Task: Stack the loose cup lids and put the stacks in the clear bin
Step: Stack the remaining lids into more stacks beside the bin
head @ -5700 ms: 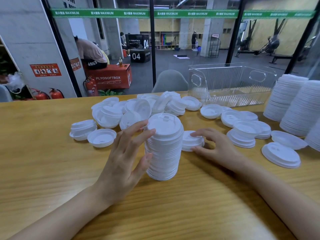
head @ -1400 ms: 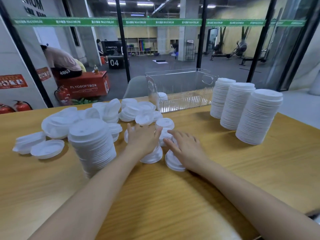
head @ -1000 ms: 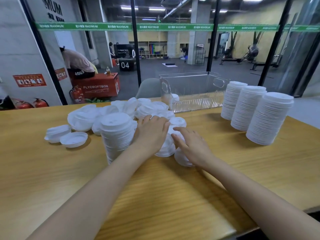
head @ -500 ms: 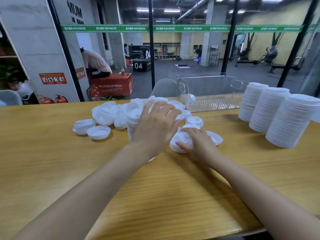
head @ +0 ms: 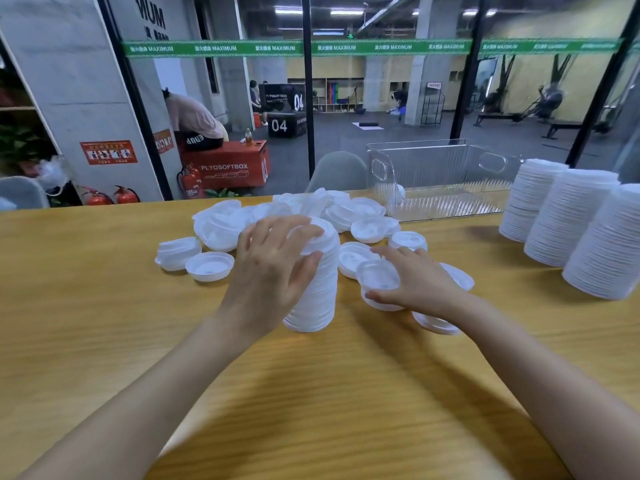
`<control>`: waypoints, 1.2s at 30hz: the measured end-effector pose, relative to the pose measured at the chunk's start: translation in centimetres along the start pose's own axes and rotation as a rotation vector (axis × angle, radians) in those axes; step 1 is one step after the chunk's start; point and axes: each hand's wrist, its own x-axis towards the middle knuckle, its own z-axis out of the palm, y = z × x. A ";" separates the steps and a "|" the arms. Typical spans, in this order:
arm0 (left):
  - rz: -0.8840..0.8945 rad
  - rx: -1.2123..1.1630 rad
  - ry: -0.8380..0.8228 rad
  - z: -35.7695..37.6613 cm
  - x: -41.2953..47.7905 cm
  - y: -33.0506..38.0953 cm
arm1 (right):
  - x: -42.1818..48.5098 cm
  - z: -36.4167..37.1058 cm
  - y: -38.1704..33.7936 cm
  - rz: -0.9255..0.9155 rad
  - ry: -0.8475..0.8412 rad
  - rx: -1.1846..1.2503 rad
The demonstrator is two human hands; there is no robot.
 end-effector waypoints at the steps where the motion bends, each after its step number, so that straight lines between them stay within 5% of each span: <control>1: 0.023 -0.017 -0.003 0.2 -0.1 0.0 | 0.1 -0.1 0.0 0.003 -0.020 0.003; 8: 0.035 -0.095 -0.007 0.0 -1.3 -0.8 | 0.5 -1.5 -0.3 -0.016 0.003 0.118; 17: -0.252 -0.352 0.062 -0.7 -2.2 -1.8 | 1.2 -4.5 -5.7 -0.125 0.389 0.884; 22: -0.276 -0.401 0.084 -1.0 -2.0 -2.1 | 0.2 -3.0 -8.0 -0.188 0.275 1.265; 36: -0.359 -0.470 0.070 -0.9 -2.2 -1.7 | -0.5 -0.4 -7.7 -0.232 0.128 1.005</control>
